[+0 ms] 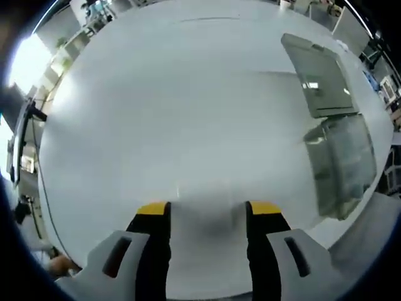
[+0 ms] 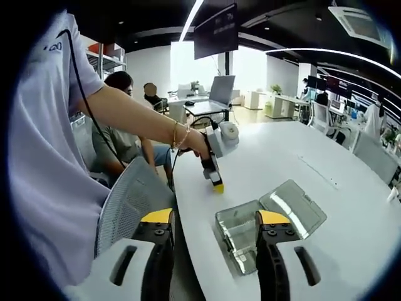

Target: Insert the divider into the dual guide fixture by aligning both edges with the guide slots and pushing it downward to the bottom, including one-sided entry, uneven engagement, binding, and posture correction.

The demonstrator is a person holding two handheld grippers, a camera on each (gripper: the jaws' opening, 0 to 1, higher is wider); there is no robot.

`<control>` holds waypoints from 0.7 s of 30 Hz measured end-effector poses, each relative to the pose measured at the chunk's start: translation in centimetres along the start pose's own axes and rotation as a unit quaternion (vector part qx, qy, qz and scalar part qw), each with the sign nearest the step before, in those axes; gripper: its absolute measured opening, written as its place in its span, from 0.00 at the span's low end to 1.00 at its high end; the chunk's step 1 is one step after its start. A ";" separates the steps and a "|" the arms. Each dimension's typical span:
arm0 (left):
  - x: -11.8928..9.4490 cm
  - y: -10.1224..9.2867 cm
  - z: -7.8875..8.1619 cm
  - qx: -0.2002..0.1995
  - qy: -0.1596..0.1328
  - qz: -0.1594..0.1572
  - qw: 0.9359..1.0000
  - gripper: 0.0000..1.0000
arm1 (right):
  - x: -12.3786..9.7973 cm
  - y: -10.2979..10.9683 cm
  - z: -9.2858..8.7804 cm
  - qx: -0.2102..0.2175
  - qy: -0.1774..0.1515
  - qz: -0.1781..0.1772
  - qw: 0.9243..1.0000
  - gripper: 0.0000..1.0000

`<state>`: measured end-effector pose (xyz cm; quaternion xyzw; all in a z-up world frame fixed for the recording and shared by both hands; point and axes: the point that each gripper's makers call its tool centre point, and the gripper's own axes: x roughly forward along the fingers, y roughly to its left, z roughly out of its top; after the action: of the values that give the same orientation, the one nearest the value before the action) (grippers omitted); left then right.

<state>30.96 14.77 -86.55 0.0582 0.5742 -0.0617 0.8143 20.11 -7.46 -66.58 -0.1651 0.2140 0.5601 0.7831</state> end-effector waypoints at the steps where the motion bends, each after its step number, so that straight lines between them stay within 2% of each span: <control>1: 0.0 0.0 0.0 0.000 -0.001 0.000 1.000 0.47 | 0.0 -0.1 -0.1 0.003 0.002 -0.001 1.000 0.48; 6: 0.0 0.0 0.0 -0.001 -0.001 0.000 1.000 0.47 | -0.1 -0.3 -0.2 0.002 0.006 -0.005 1.000 0.56; 17: 0.1 -0.3 0.2 0.004 0.006 -0.001 1.000 0.41 | -0.3 -0.7 -0.2 -0.005 0.009 -0.008 1.000 0.52; 21: 0.0 -0.7 0.3 0.008 0.007 -0.003 1.000 0.33 | -0.4 -0.9 -0.2 -0.007 0.008 -0.012 1.000 0.51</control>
<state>31.10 14.04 -86.50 0.0633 0.5798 -0.0677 0.8095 20.80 -8.17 -66.52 -0.1777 0.2148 0.5507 0.7868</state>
